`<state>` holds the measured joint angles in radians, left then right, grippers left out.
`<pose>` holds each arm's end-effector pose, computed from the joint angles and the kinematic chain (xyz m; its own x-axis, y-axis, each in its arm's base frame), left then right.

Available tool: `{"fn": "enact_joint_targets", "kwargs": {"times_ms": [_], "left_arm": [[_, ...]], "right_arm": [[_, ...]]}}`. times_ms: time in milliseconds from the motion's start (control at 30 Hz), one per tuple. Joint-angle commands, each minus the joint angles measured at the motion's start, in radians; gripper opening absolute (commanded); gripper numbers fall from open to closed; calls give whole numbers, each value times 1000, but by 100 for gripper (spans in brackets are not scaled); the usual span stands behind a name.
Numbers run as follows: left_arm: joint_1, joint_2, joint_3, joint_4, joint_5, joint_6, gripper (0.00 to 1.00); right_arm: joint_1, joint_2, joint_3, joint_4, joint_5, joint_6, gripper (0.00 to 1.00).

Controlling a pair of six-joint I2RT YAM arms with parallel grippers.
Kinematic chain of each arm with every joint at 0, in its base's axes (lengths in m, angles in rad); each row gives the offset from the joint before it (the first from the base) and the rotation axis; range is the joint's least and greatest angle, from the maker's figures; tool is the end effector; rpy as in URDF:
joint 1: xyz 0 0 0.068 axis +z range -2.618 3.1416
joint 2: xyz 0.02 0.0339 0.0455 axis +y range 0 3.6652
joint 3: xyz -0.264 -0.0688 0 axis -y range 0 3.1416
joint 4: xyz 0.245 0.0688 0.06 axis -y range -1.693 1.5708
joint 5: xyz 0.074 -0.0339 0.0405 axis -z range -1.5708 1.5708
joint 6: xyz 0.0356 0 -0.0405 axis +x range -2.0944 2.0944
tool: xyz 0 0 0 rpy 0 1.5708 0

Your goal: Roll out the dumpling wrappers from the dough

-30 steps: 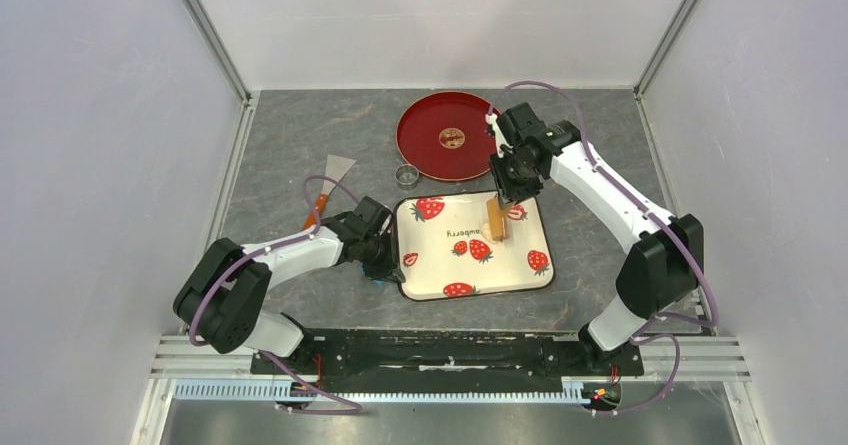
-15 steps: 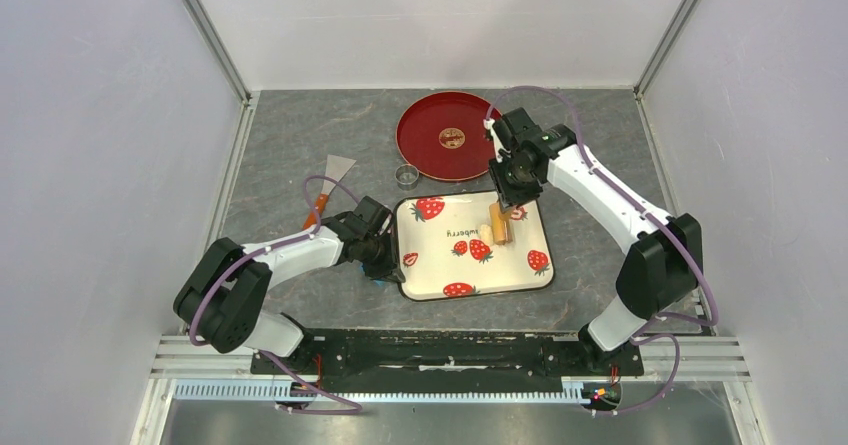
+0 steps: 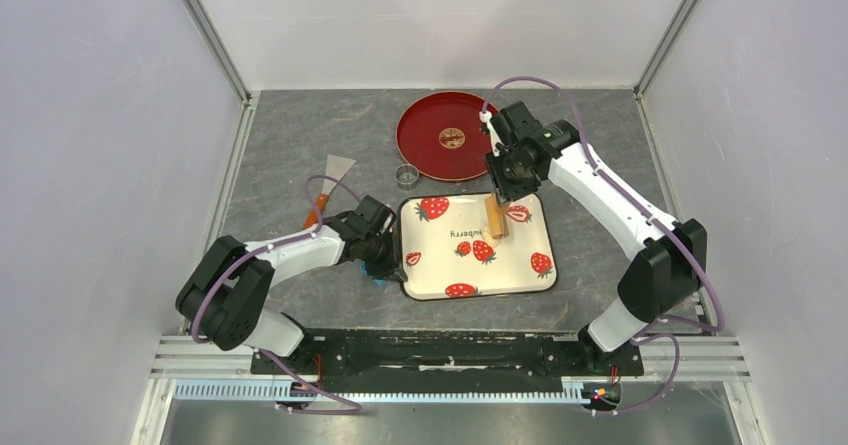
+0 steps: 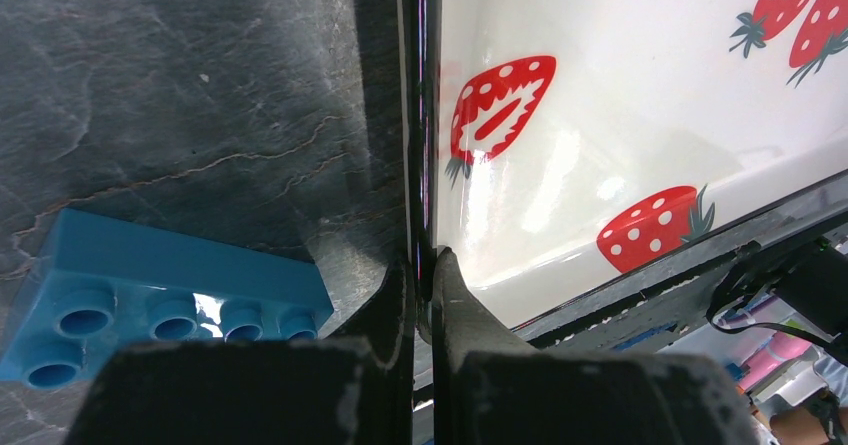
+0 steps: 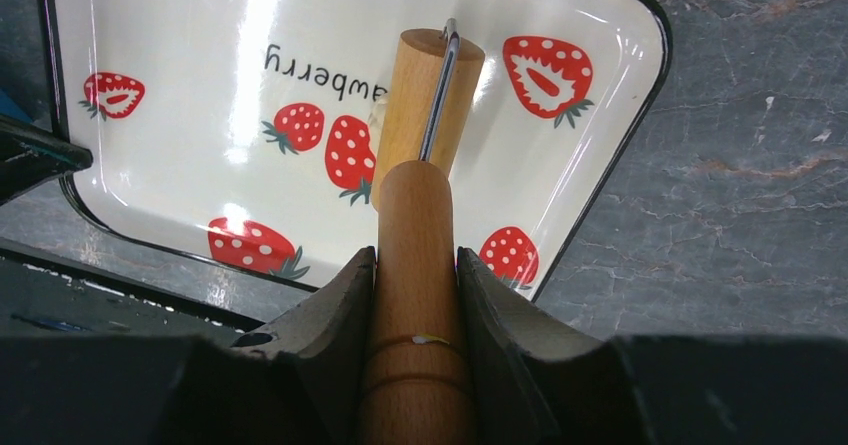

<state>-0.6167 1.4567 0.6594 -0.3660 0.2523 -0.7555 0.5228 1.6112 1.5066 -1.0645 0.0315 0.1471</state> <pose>0.1964 -0.1501 0.1428 -0.9845 -0.1159 -0.1313 -0.0471 0.8975 -0.4386 0.2808 0.1605 0.3105 -0.8604 -0.3268 -0.3910 -0.3662 0.9301 0.0286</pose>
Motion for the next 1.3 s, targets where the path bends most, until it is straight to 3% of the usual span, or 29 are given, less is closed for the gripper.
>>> {"fn": "enact_joint_targets", "kwargs": {"times_ms": [0, 1000, 1267], "left_arm": [[-9, 64, -52, -74, -132, 25, 2], [-9, 62, -54, -73, -136, 27, 2], [-9, 62, -54, -71, -136, 27, 2]], "right_arm": [[23, 14, 63, -10, -14, -4, 0], [80, 41, 23, -35, 86, 17, 0], [89, 26, -27, 10, 17, 28, 0]]}}
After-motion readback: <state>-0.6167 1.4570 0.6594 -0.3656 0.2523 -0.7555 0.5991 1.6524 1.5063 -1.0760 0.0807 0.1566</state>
